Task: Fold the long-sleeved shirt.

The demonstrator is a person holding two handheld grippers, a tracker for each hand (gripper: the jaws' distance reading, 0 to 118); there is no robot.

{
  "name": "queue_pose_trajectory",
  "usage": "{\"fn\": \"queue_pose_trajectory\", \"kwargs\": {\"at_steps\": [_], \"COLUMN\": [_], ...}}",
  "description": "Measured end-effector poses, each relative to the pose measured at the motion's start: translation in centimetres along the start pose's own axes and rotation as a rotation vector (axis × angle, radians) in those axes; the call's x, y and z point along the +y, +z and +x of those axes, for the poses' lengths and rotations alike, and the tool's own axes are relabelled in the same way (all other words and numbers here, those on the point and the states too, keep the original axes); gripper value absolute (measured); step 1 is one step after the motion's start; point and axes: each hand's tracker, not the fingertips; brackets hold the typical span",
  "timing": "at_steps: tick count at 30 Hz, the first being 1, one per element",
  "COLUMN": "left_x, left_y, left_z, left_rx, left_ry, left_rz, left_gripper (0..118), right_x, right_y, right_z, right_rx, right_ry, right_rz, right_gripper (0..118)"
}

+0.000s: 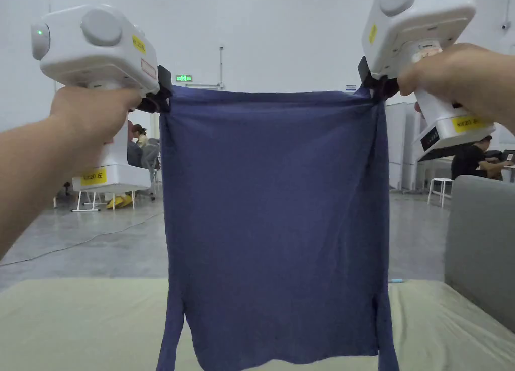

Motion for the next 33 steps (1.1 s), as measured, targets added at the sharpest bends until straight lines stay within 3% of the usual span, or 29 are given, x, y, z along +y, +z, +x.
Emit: {"fn": "queue_pose_trajectory", "kwargs": {"at_steps": [6, 14, 17, 22, 25, 30, 33], "left_x": [-8.0, -28.8, -36.1, -44.8, -48.8, -54.3, -56.9], "left_y": [-2.8, -2.6, 0.9, 7.7, 12.2, 19.5, 22.1], "left_z": [-1.8, -6.0, -7.1, -9.6, -9.8, -9.2, -9.2], "left_rx": [-0.002, -0.016, -0.032, -0.094, -0.123, -0.149, -0.135], "left_ry": [0.000, 0.020, -0.043, 0.030, 0.058, 0.027, 0.039], "left_rz": [-0.178, -0.570, -0.682, -0.822, -0.889, -0.953, -0.984], "left_gripper": [0, 0, 0, 0, 0, 0, 0], "right_x": [-8.4, -31.1, -39.0, -48.8, -53.4, -60.3, -63.6], "right_y": [-4.3, -9.1, -7.1, -1.1, 3.0, 9.1, 10.9], "right_z": [-1.1, -4.5, -4.7, -4.0, -3.8, -4.2, -4.4], "right_rx": [0.065, 0.256, 0.344, 0.400, 0.439, 0.465, 0.489], "right_ry": [0.054, 0.102, 0.084, 0.065, 0.037, 0.083, 0.045], "right_rz": [-0.104, -0.392, -0.489, -0.567, -0.617, -0.683, -0.758], "right_gripper": [0, 0, 0, 0, 0, 0, 0]}}
